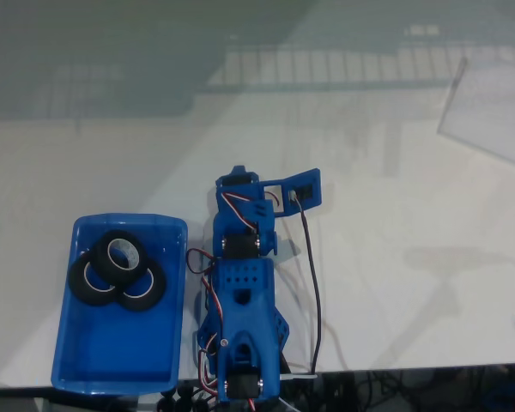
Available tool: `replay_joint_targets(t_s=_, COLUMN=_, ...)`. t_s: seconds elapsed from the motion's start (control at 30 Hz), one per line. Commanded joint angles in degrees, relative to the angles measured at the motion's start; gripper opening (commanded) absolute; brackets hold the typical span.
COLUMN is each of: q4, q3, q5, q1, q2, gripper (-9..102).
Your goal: Grasp all tape and put them in the bin.
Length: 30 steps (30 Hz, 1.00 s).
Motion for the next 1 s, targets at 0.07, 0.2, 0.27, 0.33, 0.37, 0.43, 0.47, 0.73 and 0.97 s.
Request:
replay_joint_targets(t_s=0.07, q4=0.0, q3=0.88, q5=-0.88, q1=0.62, q2=0.79, gripper=0)
replay_joint_targets(t_s=0.2, q4=0.09, q3=1.93, q5=-1.14, q1=0.53, q2=0.79, gripper=0)
replay_joint_targets(t_s=0.27, q4=0.09, q3=2.11, q5=-1.14, q1=0.53, q2=0.79, gripper=0)
replay_joint_targets(t_s=0.33, q4=0.09, q3=2.64, q5=-1.32, q1=0.53, q2=0.79, gripper=0)
replay_joint_targets(t_s=0.37, q4=0.09, q3=2.99, q5=-1.58, q1=0.35, q2=0.79, gripper=0)
replay_joint_targets(t_s=0.43, q4=0.26, q3=3.08, q5=-1.67, q1=0.26, q2=0.79, gripper=0)
replay_joint_targets(t_s=0.47, q4=0.35, q3=3.08, q5=-1.76, q1=0.26, q2=0.79, gripper=0)
replay_joint_targets(t_s=0.73, q4=0.62, q3=3.08, q5=-2.29, q1=0.0, q2=0.79, gripper=0)
replay_joint_targets(t_s=0.97, q4=0.7, q3=3.08, q5=-3.78, q1=-1.23, q2=0.79, gripper=0)
